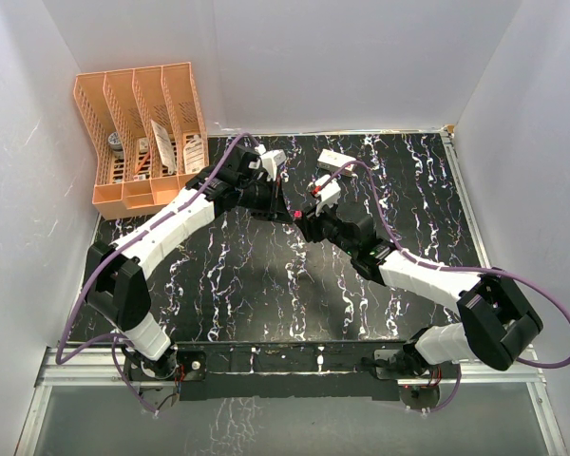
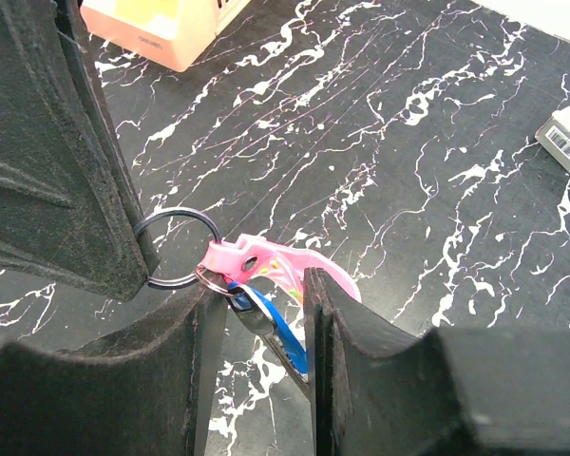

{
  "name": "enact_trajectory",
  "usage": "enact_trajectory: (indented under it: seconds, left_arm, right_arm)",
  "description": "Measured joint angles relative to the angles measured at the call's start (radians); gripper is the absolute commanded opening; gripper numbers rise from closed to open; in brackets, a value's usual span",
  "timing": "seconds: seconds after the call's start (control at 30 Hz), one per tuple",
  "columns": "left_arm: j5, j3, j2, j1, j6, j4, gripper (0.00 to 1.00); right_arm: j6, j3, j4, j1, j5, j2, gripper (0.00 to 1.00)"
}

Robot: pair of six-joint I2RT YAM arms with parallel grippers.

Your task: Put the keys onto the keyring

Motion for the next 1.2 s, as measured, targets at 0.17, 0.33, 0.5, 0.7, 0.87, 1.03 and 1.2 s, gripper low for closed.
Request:
enact_trajectory:
  seconds: [0.17,0.33,0.5,0.7,0.87,1.03,1.2]
  left_arm:
    - [0.016,-0.009,0.000,0.001,0.000,0.010,0.00]
    - [0.031,-0.029,0.000,0.002,-0.003,0.027,0.00]
    - [0.056,-0.048,0.000,0.002,-0.007,0.038,0.00]
    - [0.074,-0.049,0.000,0.002,-0.010,0.037,0.00]
    - [0.104,-0.049,0.000,0.000,-0.011,0.031,0.00]
    - [0.132,-0.050,0.000,-0.006,-0.013,0.024,0.00]
    - [0.135,-0.050,0.000,-0.007,-0.014,0.021,0.00]
  right_arm:
    - [-0.010,0.000,0.000,0.000,0.011,0.000,0.36]
    - [-0.027,0.000,-0.004,0.000,0.023,0.000,0.37]
    - [-0.042,0.000,0.002,0.000,0.042,0.006,0.39]
    - [-0.058,0.019,0.007,-0.001,0.049,0.025,0.43]
    - [-0.061,0.029,0.018,-0.002,0.062,0.027,0.47]
    - [-0.064,0.043,0.037,-0.005,0.071,0.027,0.48]
    - [-0.064,0.049,0.039,-0.007,0.073,0.027,0.49]
